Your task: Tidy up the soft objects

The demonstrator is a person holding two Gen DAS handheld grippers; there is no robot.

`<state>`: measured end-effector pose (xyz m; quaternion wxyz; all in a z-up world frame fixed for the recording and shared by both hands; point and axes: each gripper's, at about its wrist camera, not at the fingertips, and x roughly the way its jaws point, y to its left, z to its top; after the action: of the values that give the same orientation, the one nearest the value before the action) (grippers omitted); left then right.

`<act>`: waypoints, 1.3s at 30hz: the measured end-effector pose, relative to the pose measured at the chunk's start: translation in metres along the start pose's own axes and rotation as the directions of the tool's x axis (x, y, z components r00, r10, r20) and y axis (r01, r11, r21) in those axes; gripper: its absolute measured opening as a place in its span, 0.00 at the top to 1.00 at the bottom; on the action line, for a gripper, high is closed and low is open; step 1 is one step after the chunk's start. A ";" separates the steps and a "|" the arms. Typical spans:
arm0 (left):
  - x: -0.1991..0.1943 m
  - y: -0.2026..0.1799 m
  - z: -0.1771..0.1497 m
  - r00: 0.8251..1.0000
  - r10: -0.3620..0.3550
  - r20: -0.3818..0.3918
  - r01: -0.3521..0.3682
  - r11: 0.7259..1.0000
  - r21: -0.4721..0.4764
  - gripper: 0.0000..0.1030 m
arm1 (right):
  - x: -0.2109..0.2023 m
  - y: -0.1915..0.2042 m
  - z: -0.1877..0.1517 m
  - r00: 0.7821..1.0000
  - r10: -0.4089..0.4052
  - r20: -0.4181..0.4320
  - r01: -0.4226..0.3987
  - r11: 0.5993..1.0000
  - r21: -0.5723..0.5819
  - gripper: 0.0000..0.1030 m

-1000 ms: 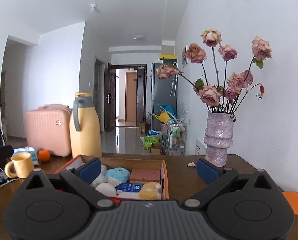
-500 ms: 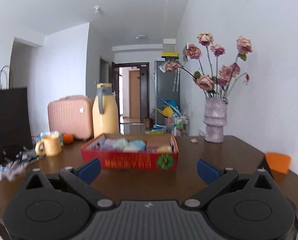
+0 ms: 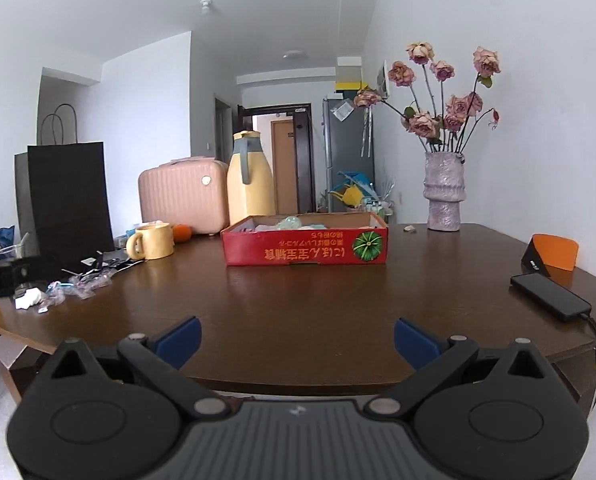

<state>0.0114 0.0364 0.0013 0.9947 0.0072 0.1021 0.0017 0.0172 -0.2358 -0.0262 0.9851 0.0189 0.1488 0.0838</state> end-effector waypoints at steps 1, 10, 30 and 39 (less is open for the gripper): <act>0.000 -0.001 0.000 1.000 -0.007 -0.007 0.007 1.000 0.001 0.00 | 0.000 0.000 0.000 1.000 0.005 0.001 -0.005 1.000 0.000 0.00; 0.003 -0.011 -0.010 0.998 -0.045 -0.043 0.046 0.999 0.021 0.00 | 0.004 -0.004 0.006 1.000 0.004 -0.006 -0.004 1.000 0.007 0.00; -0.001 -0.011 -0.009 0.999 -0.043 -0.011 0.043 0.999 0.020 0.00 | 0.001 -0.003 0.005 1.000 0.004 0.014 -0.004 1.000 0.005 0.00; -0.001 -0.011 -0.010 0.999 -0.042 -0.013 0.042 0.999 0.016 0.00 | 0.002 -0.002 0.004 1.000 0.014 0.012 -0.014 1.000 -0.001 0.00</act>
<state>0.0083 0.0259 -0.0082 0.9938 0.0134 0.1086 -0.0200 0.0205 -0.2380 -0.0226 0.9854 0.0201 0.1429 0.0904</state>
